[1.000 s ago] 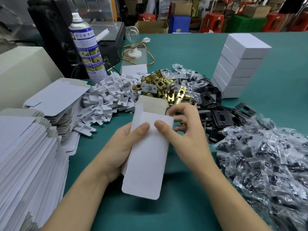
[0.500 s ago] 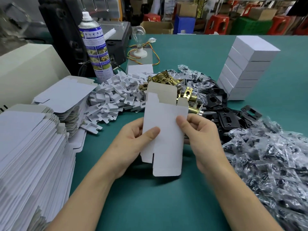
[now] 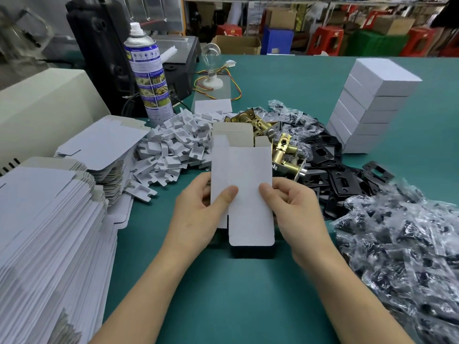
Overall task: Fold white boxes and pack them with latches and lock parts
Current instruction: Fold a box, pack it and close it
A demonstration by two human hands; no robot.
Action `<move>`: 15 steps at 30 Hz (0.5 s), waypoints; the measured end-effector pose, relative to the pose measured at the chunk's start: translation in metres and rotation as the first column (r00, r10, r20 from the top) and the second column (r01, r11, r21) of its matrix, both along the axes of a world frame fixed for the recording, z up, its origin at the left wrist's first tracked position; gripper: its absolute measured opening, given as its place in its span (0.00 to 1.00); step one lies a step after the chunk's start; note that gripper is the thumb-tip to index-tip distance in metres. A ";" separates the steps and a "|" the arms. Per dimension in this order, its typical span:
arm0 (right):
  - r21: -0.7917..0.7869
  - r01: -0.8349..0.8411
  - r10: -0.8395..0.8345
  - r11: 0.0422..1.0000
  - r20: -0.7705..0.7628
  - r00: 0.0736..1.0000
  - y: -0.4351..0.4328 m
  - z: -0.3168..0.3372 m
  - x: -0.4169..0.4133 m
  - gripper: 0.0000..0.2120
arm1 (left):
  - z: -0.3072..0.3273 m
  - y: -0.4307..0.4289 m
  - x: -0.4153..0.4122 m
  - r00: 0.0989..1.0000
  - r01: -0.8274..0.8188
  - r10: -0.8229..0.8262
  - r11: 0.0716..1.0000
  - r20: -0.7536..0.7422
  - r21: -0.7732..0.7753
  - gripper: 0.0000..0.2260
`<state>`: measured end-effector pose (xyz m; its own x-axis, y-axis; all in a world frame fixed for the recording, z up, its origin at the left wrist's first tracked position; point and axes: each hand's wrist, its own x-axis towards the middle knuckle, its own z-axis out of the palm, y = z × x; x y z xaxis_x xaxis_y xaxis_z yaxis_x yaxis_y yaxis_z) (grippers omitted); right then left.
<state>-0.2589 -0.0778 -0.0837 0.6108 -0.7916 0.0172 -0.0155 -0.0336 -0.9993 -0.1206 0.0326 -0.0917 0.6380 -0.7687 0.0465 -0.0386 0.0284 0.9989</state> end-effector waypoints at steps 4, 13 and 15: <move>0.000 0.012 -0.012 1.000 0.013 1.000 -0.002 0.001 -0.002 0.07 | -0.002 0.000 0.002 0.999 0.028 -0.027 0.999 -0.016 0.041 0.09; 0.010 0.040 -0.041 0.999 0.265 0.963 -0.001 0.005 -0.002 0.15 | 0.000 0.001 -0.002 0.993 0.081 -0.084 0.996 0.082 0.037 0.25; -0.034 0.020 -0.010 0.999 0.265 0.964 0.002 0.004 0.000 0.17 | 0.002 0.002 -0.004 0.978 0.015 -0.017 1.000 0.208 0.014 0.32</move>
